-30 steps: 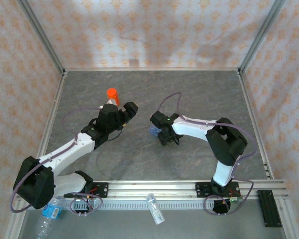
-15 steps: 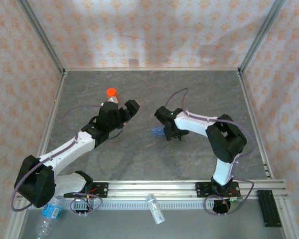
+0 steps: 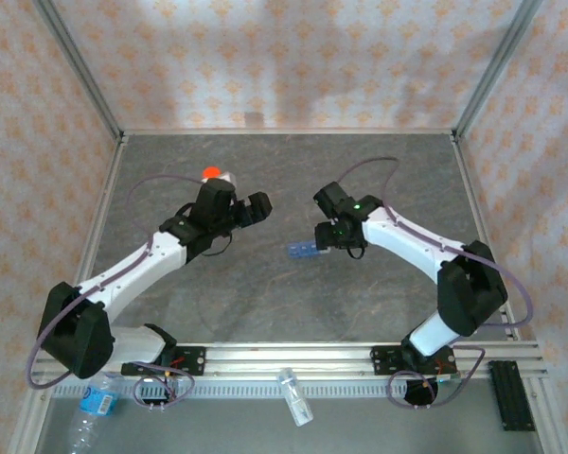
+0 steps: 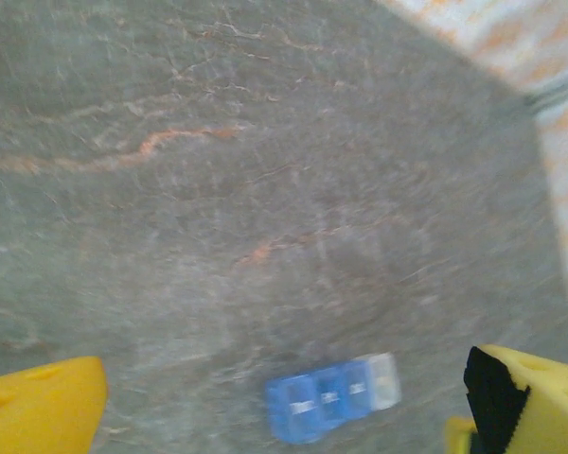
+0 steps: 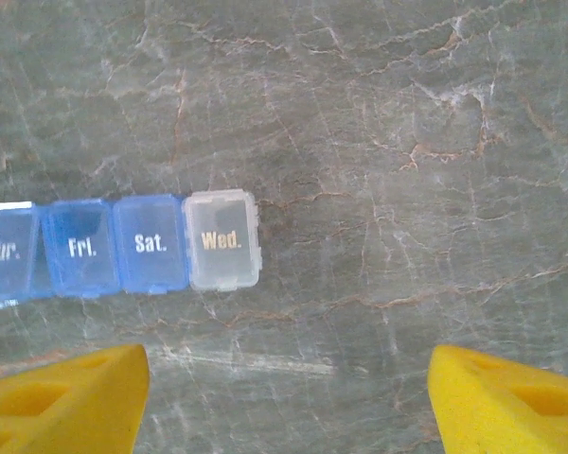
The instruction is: Sort the pills into containers
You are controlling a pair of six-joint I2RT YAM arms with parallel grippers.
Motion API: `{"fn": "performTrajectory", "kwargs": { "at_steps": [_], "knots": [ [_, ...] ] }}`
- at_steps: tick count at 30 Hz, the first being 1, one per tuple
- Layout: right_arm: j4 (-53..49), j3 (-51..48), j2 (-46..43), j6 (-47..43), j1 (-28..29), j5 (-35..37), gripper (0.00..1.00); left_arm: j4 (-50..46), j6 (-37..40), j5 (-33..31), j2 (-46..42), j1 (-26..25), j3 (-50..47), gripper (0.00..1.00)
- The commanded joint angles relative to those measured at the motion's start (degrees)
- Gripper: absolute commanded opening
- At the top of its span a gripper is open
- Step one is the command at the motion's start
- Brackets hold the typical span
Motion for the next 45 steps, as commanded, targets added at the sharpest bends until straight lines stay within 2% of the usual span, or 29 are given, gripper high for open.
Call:
{"fn": "performTrajectory", "kwargs": {
  "at_steps": [1, 6, 13, 21, 28, 45],
  "knots": [
    [2.38, 0.39, 2.14, 4.57, -1.10, -3.61, 0.78, -11.85, 16.33, -4.95, 2.76, -3.10, 4.91, 0.98],
    [6.74, -1.25, 3.34, 6.49, -3.45, -6.29, 0.78, -17.10, 25.73, -11.23, 8.21, -9.84, 9.09, 0.96],
    [10.36, -4.48, 3.58, 7.51, -7.83, -11.03, 0.78, -12.61, 31.59, -17.40, 14.03, -15.46, 7.60, 0.93],
    [10.97, -4.89, 5.87, 6.35, -8.95, -12.94, 0.78, -5.28, 33.51, -14.43, 16.21, -17.29, 5.43, 0.93],
    [11.77, -4.94, 7.46, 6.06, -8.96, -14.89, 0.77, -3.75, 34.57, -11.89, 17.76, -17.59, 4.55, 0.92],
    [12.03, -5.51, 9.84, 6.21, -8.93, -14.55, 0.76, -2.63, 36.77, -9.17, 21.48, -17.60, 3.79, 0.88]
  ]
}}
